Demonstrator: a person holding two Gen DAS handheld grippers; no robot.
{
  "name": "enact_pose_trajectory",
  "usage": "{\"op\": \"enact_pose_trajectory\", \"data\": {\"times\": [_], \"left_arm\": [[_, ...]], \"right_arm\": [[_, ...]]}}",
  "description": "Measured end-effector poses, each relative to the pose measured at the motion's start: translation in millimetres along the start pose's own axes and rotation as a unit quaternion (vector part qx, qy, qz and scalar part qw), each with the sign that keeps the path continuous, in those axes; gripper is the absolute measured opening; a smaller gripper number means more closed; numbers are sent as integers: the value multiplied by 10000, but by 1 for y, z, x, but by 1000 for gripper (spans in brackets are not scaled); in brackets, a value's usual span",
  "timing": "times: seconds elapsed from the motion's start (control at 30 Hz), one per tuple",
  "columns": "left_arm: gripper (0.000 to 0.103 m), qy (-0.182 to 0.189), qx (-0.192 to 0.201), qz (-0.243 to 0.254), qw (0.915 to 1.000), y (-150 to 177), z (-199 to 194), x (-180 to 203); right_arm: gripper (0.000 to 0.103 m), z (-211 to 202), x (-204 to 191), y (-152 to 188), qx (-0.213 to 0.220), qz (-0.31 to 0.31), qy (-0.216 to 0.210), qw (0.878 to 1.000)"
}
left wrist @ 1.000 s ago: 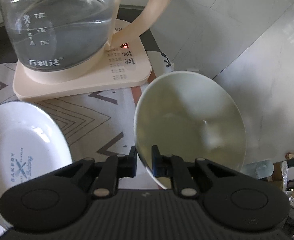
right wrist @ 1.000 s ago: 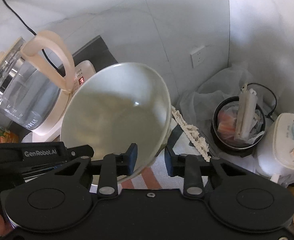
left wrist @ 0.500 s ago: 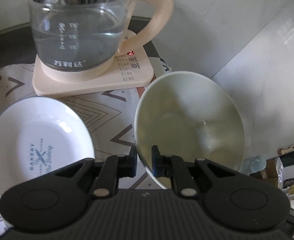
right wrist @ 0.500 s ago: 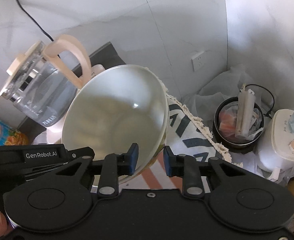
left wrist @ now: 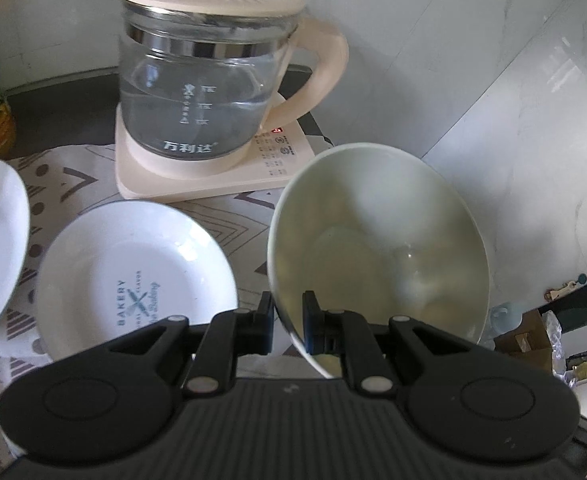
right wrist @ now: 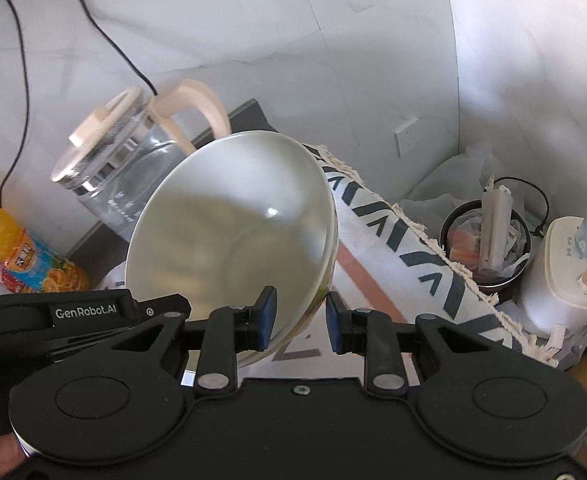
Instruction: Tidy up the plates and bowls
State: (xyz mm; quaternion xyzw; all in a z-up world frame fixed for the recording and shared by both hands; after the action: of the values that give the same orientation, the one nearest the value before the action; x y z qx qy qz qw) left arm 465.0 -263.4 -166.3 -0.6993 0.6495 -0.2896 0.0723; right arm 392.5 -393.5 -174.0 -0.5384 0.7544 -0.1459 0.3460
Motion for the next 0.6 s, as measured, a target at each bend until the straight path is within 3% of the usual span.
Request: {"op": "enact_pose_trajectory", "data": {"times": [0.6], "left_arm": [[13, 97, 152, 21, 9998, 24, -52, -32]], "right_arm": [[26, -41, -32, 38, 248, 66, -80, 9996]]}}
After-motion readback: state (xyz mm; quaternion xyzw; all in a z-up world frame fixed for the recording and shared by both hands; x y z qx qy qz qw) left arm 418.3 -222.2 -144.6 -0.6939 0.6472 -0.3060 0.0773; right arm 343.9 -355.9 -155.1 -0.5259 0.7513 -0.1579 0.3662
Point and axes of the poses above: each gripper's, at about its wrist camera, not at the fingertips, and z roughly the way its jaws point, x to its right, y to its underside, the point moved 5 cm from there along z, roughly the way its jaws point, and after that the axes turned 2 degrees about x, right-handed, at the moved point
